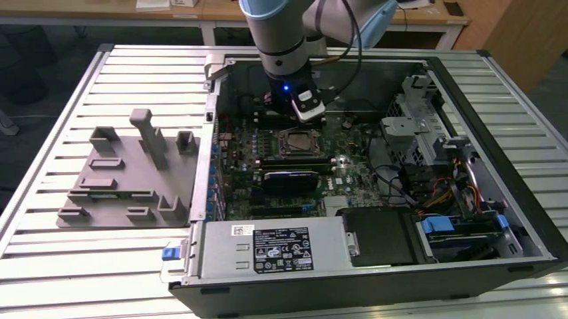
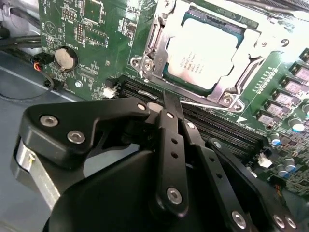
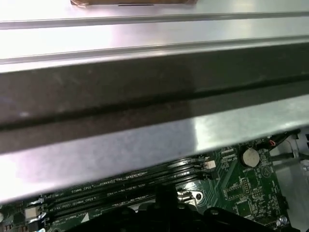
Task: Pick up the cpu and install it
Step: 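Install the first cpu locking lever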
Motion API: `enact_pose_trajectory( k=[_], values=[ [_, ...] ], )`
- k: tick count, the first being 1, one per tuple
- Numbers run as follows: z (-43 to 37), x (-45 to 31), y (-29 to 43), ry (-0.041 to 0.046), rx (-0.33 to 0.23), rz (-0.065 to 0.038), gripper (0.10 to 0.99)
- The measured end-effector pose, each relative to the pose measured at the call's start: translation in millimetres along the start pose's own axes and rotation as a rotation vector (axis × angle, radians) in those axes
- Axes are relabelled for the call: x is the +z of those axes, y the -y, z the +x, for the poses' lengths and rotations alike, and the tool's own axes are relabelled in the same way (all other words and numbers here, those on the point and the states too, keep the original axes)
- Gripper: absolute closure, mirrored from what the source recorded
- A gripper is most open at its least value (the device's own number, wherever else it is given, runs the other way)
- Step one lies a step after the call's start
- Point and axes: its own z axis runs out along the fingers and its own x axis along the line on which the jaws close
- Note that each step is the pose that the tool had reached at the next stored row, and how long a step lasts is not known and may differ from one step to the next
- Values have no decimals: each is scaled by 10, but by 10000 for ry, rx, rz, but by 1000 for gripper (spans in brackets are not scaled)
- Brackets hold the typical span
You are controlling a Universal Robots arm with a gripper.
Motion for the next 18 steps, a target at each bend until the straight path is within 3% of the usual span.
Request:
enact_pose_trajectory(
  k=[8, 9, 10, 18],
  values=[
    [6, 9, -19, 36, 172, 37, 980],
    [7, 11, -19, 59, 286, 64, 980],
    [11, 28, -15, 209, 998, 224, 980],
    [18, 29, -32, 212, 1107, 183, 980]
  ],
)
